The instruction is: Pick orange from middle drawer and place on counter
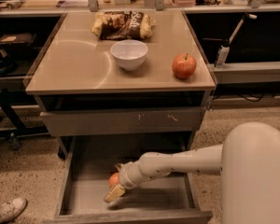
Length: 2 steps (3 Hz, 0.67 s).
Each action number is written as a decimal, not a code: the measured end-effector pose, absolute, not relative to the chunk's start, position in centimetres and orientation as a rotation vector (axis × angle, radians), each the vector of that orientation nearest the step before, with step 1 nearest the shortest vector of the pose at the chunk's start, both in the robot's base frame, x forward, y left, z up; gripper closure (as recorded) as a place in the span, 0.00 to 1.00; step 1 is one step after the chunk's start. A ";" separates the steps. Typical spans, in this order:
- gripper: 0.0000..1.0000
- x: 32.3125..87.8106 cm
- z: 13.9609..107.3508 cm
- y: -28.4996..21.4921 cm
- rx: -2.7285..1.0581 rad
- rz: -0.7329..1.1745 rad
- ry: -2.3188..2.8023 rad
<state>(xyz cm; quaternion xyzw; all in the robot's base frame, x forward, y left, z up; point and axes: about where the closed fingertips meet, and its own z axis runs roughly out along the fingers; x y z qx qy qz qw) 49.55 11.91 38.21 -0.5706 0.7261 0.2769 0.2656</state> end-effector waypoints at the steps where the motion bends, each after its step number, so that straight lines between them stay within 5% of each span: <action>1: 0.42 49.5 38.2 11.9 -1.541 0.748 1.961; 2: 0.65 49.5 38.2 11.9 -1.541 0.748 1.961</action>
Offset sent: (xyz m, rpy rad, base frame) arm 0.0000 0.0000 0.0000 0.0000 0.0000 0.0000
